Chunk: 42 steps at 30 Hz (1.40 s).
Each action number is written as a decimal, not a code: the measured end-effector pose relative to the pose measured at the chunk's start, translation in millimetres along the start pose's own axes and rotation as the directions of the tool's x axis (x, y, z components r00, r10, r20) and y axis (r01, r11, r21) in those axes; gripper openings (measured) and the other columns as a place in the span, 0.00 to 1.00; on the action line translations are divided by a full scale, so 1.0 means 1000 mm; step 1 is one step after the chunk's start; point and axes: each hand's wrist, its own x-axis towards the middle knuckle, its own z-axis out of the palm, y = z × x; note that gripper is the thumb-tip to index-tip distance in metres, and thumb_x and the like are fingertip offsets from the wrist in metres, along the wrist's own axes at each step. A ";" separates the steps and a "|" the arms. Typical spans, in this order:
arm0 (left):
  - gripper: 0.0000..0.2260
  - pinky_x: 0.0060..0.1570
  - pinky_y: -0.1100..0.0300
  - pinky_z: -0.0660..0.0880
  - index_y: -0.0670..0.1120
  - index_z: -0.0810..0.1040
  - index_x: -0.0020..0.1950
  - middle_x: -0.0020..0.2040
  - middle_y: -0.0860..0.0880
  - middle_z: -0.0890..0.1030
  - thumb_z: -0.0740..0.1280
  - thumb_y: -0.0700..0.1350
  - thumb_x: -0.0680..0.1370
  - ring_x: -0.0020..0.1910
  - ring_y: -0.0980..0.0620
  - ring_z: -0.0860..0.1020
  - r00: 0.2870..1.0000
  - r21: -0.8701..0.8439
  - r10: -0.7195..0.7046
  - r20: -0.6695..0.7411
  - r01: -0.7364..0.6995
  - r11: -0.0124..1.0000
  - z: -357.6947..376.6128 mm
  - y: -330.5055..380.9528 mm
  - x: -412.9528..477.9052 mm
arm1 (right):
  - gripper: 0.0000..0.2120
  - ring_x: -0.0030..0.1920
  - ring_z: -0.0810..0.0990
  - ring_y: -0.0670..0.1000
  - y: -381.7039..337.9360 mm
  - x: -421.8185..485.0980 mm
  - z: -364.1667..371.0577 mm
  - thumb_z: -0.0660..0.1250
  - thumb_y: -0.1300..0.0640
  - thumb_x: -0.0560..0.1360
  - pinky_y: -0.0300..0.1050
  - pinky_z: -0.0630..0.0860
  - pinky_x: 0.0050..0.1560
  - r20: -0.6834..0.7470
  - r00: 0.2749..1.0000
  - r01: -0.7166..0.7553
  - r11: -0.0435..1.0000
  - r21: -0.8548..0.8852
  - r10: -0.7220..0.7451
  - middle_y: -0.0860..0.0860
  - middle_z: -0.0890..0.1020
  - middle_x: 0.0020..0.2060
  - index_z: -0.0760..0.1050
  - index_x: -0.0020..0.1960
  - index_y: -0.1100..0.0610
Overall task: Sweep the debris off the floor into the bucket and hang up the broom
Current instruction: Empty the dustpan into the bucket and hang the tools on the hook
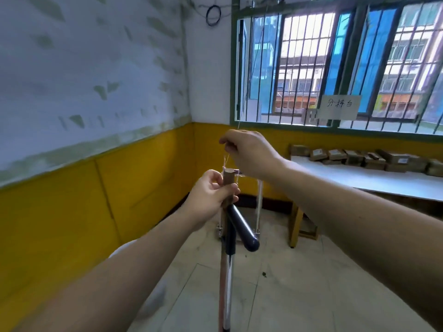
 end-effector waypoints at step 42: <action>0.06 0.42 0.58 0.81 0.47 0.70 0.49 0.41 0.43 0.82 0.66 0.38 0.78 0.38 0.49 0.81 0.653 0.063 -0.011 -0.757 0.089 0.994 -0.393 0.010 -0.155 | 0.10 0.33 0.72 0.47 -0.394 0.158 0.195 0.67 0.53 0.75 0.41 0.70 0.36 0.220 0.828 0.065 0.478 0.876 -0.516 0.45 0.74 0.31 0.75 0.36 0.47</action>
